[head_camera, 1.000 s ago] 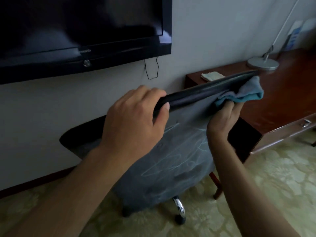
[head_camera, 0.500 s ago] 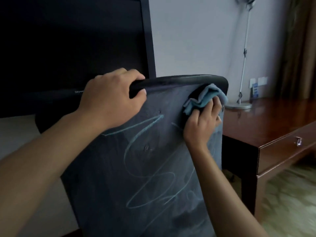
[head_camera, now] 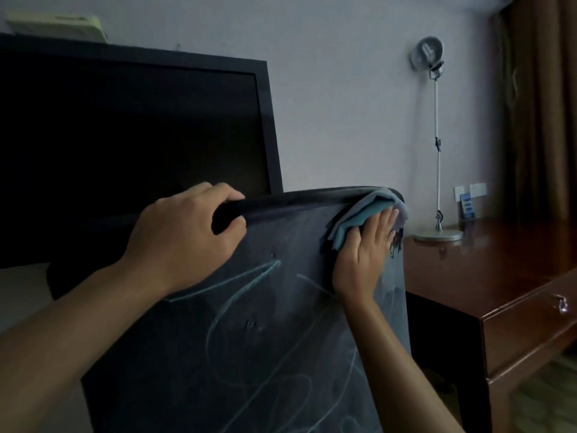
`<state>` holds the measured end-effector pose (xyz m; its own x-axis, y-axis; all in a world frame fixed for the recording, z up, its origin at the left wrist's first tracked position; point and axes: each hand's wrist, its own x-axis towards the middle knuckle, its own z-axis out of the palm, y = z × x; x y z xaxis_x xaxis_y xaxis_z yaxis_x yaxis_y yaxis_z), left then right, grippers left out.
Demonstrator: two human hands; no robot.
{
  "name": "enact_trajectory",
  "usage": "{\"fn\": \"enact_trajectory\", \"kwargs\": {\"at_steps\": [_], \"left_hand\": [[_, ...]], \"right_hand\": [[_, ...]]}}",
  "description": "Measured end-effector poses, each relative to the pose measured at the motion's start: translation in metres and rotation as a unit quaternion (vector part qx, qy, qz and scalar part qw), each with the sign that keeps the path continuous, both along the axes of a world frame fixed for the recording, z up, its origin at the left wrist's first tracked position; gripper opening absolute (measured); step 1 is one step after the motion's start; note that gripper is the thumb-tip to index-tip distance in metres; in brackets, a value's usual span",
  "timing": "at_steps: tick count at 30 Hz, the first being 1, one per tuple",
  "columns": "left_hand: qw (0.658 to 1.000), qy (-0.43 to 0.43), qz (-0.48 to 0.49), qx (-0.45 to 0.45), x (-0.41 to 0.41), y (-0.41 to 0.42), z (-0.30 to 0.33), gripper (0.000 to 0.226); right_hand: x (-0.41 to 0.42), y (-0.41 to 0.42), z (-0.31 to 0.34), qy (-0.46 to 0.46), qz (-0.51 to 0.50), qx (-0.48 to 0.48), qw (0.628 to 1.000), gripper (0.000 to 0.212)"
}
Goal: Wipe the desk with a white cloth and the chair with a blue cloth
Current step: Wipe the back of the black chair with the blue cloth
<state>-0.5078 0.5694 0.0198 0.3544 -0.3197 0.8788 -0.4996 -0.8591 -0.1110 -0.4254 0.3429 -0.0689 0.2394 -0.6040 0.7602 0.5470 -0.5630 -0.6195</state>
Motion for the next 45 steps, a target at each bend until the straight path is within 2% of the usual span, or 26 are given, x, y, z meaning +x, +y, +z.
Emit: {"fn": "enact_trajectory", "kwargs": {"at_steps": [2,6,8,10,13,14,15,17,19,20,22,24,26,27,29,31,33,35,38,39,41,43,44,45], "left_hand": [[1.000,0.015,-0.003,-0.003,0.000,0.003,0.003,0.030],[1.000,0.014,0.002,-0.004,-0.003,0.002,0.004,0.026],[1.000,0.010,-0.003,-0.004,-0.005,0.003,0.003,0.032],[1.000,0.017,-0.010,-0.005,-0.005,0.004,0.003,0.034],[1.000,0.017,-0.016,-0.017,-0.002,0.003,0.003,0.032],[1.000,0.014,-0.016,-0.020,-0.001,0.003,0.003,0.030],[1.000,0.013,-0.014,-0.023,0.001,0.003,0.003,0.028],[0.999,0.013,-0.012,-0.033,0.003,0.004,0.003,0.026],[0.999,0.009,-0.013,-0.041,0.004,0.007,0.003,0.026],[0.999,0.011,-0.018,-0.035,0.004,0.009,0.003,0.028],[0.999,0.022,-0.029,-0.003,0.001,0.016,0.003,0.036],[0.999,0.010,-0.025,0.025,-0.002,0.030,0.001,0.041],[0.999,-0.030,0.015,-0.003,-0.003,0.051,-0.007,0.038],[0.997,-0.042,0.043,-0.037,-0.004,0.060,-0.013,0.037],[0.991,-0.046,0.084,-0.089,-0.003,0.067,-0.025,0.040],[0.988,-0.047,0.095,-0.112,0.001,0.069,-0.029,0.041],[0.988,-0.049,0.084,-0.116,0.004,0.074,-0.027,0.043],[0.990,-0.040,0.069,-0.120,0.005,0.083,-0.026,0.043],[0.991,-0.021,0.056,-0.122,0.007,0.090,-0.026,0.043],[0.991,-0.017,0.055,-0.123,0.007,0.090,-0.025,0.043],[0.990,0.003,0.043,-0.132,0.005,0.092,-0.023,0.041],[0.990,0.039,0.019,-0.136,0.003,0.099,-0.022,0.043],[0.989,0.053,0.007,-0.137,0.003,0.101,-0.022,0.044],[0.988,0.063,-0.010,-0.139,0.002,0.104,-0.020,0.045]], "right_hand": [[-0.005,0.029,-0.004,0.001,-0.001,-0.009,1.000,0.065],[-0.018,0.084,-0.042,-0.033,-0.068,-0.203,0.976,0.060],[-0.018,0.068,-0.040,-0.040,-0.087,-0.243,0.965,0.058],[-0.015,0.042,-0.025,-0.021,-0.076,-0.165,0.983,0.058],[-0.011,0.031,0.007,0.021,0.005,0.034,0.999,0.064],[-0.013,0.043,0.011,0.024,0.004,0.047,0.999,0.066],[-0.016,0.059,0.008,0.018,-0.008,0.022,1.000,0.066],[-0.023,0.095,-0.018,-0.013,-0.033,-0.111,0.993,0.063],[-0.026,0.104,-0.046,-0.025,-0.068,-0.255,0.964,0.060],[-0.026,0.096,-0.050,-0.027,-0.076,-0.287,0.955,0.059],[-0.024,0.077,-0.038,-0.041,-0.082,-0.268,0.959,0.056],[-0.025,0.070,-0.011,-0.047,-0.068,-0.177,0.981,0.059],[-0.025,0.089,0.006,-0.043,-0.050,-0.092,0.994,0.063],[-0.027,0.105,0.006,-0.043,-0.044,-0.088,0.994,0.063],[-0.029,0.141,-0.018,-0.064,-0.041,-0.194,0.978,0.062],[-0.033,0.163,-0.058,-0.075,-0.053,-0.359,0.929,0.059],[-0.035,0.155,-0.070,-0.083,-0.066,-0.435,0.894,0.056],[-0.032,0.146,-0.047,-0.099,-0.088,-0.411,0.902,0.053],[-0.034,0.158,-0.001,-0.095,-0.115,-0.294,0.944,0.056],[-0.035,0.169,0.001,-0.092,-0.104,-0.281,0.950,0.058],[-0.038,0.194,-0.028,-0.084,-0.074,-0.366,0.924,0.061],[-0.041,0.208,-0.076,-0.068,-0.065,-0.504,0.859,0.060],[-0.041,0.205,-0.089,-0.069,-0.080,-0.548,0.830,0.057],[-0.038,0.201,-0.087,-0.078,-0.091,-0.565,0.816,0.055]]}}
